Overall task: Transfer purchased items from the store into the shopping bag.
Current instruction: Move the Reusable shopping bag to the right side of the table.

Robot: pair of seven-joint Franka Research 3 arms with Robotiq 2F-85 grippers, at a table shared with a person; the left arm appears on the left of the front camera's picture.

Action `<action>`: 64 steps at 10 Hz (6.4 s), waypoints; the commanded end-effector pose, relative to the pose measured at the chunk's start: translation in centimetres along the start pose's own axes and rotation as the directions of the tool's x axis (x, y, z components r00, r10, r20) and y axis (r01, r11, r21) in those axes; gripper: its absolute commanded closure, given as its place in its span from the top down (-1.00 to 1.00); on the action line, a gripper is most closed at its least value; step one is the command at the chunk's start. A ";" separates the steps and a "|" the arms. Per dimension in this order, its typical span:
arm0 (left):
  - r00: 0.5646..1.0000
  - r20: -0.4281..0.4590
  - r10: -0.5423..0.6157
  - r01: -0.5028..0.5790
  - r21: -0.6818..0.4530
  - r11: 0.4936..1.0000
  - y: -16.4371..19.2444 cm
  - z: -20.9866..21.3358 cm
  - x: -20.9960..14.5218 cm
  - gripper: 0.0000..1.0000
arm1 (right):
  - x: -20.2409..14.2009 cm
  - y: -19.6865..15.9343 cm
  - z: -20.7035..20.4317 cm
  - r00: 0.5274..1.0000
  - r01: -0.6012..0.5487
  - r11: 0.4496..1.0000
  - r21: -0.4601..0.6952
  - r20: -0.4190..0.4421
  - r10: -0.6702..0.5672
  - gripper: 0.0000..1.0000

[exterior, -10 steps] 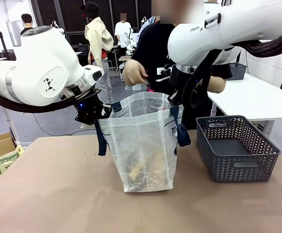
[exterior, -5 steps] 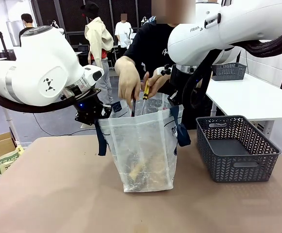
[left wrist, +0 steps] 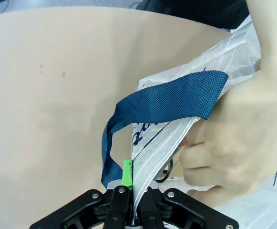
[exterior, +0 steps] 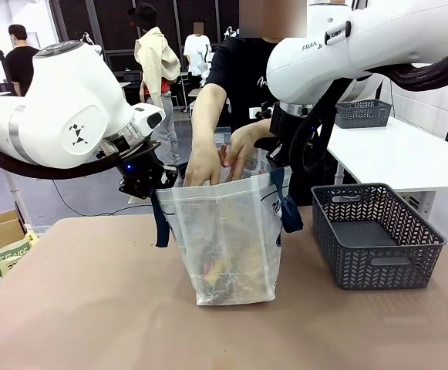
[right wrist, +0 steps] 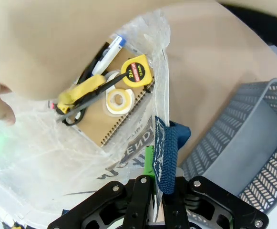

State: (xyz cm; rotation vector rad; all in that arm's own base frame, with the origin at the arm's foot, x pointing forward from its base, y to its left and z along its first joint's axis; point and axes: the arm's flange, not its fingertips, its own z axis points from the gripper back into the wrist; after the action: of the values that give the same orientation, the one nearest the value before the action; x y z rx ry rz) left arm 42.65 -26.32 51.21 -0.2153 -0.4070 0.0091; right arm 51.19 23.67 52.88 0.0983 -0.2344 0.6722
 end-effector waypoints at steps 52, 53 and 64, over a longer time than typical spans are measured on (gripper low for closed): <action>0.978 -0.192 0.081 -0.108 -0.134 0.985 -6.1 -1.4 3.8 -1.00 | 6.7 7.6 -1.3 0.699 0.713 0.693 0.106 -0.040 -0.714 -1.00; 0.980 -0.190 0.053 -0.083 -0.153 0.985 -6.5 -1.8 3.7 -1.00 | 6.9 7.6 -1.2 0.703 0.709 0.697 0.108 -0.032 -0.710 -1.00; 0.975 -0.221 0.029 -0.072 -0.190 0.979 -7.4 -1.9 2.9 -1.00 | 7.2 7.8 -2.0 0.743 0.664 0.726 0.179 -0.047 -0.668 -1.00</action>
State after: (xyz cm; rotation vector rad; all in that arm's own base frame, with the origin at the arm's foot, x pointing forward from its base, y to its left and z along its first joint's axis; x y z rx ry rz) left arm 45.84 -33.82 52.13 -0.4183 -0.1818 -0.0047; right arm 52.17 34.45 52.69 0.2878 -0.1399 -0.0595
